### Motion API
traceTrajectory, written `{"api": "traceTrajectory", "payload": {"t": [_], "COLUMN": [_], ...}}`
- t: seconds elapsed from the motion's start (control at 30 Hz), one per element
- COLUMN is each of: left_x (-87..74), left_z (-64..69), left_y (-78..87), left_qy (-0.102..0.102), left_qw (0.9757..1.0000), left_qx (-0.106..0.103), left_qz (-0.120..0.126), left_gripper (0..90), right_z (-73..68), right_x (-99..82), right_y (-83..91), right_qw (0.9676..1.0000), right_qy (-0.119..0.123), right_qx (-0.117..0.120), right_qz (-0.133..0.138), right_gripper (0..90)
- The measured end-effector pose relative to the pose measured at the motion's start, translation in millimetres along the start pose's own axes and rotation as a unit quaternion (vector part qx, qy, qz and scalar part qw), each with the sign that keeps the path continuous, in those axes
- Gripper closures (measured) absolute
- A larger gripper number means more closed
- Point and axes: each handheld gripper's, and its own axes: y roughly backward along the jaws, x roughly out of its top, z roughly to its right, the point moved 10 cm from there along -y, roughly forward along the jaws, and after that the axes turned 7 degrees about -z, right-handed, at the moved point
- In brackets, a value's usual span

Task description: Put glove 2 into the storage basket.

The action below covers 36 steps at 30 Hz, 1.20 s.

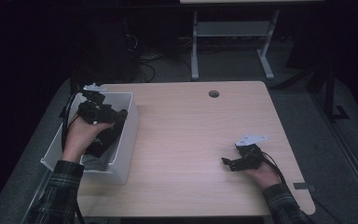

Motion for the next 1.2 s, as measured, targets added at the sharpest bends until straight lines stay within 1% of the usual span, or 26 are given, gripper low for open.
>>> {"api": "traceTrajectory", "payload": {"t": [0.17, 0.23, 0.3, 0.33, 0.53, 0.93, 1.13, 1.2], "left_x": [10.8, 13.4, 16.1, 17.8, 23.7, 22.8, 19.5, 16.6], "left_z": [23.9, 29.9, 39.6, 45.2, 69.2, 113.4, 132.6, 138.4], "left_y": [-2.0, -3.3, -4.9, -5.8, -10.7, -28.0, -40.4, -46.0], "left_qy": [-0.014, -0.020, -0.027, -0.029, -0.041, -0.059, -0.067, -0.072], "left_qw": [0.9997, 0.9996, 0.9993, 0.9992, 0.9981, 0.9953, 0.9944, 0.9941], "left_qx": [-0.016, -0.017, -0.022, -0.025, -0.043, -0.075, -0.079, -0.078], "left_qz": [0.011, 0.012, 0.011, 0.013, 0.018, 0.020, 0.023, 0.020], "left_gripper": [21.8, 21.8, 21.8, 21.8, 21.8, 21.8, 21.8, 21.8], "right_z": [0.0, 0.0, 0.0, -0.1, -0.1, -0.3, -0.4, -0.5], "right_x": [0.1, 0.1, 0.1, 0.1, 0.0, 0.0, 0.0, 0.0], "right_y": [0.0, 0.0, 0.0, 0.0, 0.0, 0.0, 0.0, 0.0], "right_qw": [1.0000, 1.0000, 1.0000, 1.0000, 1.0000, 1.0000, 1.0000, 1.0000], "right_qy": [0.000, 0.000, 0.000, 0.000, 0.000, 0.000, 0.001, 0.001], "right_qx": [0.000, 0.000, 0.000, 0.000, 0.000, 0.001, 0.001, 0.001], "right_qz": [0.000, 0.000, 0.000, 0.000, 0.000, 0.000, 0.000, 0.000], "right_gripper": [15.6, 15.6, 15.6, 15.6, 15.6, 15.5, 15.5, 15.5]}}
